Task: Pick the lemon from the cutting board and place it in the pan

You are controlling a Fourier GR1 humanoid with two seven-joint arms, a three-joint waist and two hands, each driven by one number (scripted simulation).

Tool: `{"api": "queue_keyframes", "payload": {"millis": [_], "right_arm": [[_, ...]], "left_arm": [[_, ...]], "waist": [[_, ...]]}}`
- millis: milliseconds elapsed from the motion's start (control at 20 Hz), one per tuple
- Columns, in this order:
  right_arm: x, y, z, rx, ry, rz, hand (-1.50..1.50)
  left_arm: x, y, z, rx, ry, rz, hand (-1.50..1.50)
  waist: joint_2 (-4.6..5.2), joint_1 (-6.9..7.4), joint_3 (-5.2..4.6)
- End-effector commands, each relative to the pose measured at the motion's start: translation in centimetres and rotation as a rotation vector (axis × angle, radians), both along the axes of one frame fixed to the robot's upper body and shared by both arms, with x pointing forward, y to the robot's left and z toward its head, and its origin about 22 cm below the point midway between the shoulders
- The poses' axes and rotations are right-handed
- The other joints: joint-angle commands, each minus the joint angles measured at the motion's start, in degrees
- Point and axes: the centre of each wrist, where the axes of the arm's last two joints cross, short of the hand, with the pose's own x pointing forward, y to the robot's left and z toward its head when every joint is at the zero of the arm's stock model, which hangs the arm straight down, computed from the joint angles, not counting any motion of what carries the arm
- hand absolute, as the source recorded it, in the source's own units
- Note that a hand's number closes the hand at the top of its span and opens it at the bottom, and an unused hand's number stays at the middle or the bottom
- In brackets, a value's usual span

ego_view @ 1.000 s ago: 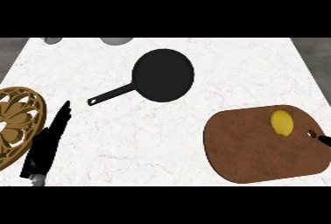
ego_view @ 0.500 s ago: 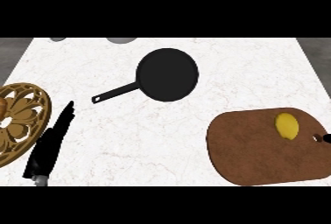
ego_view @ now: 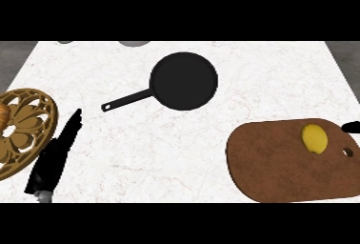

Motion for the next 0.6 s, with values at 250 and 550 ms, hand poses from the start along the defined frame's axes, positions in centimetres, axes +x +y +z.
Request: {"api": "queue_keyframes", "payload": {"millis": [250, 550], "right_arm": [[3.6, 1.1, -0.7, 0.009, 0.297, 0.07, -1.5], [5.0, 2.7, -1.1, 0.039, 0.423, 0.103, -1.5]], "left_arm": [[0.1, 0.3, 0.1, -0.011, 0.0, -0.001, 0.0], [0.0, -0.1, 0.1, -0.014, -0.008, 0.011, 0.0]], "waist": [[0.01, 0.2, 0.02], [-0.1, 0.03, 0.0]]}}
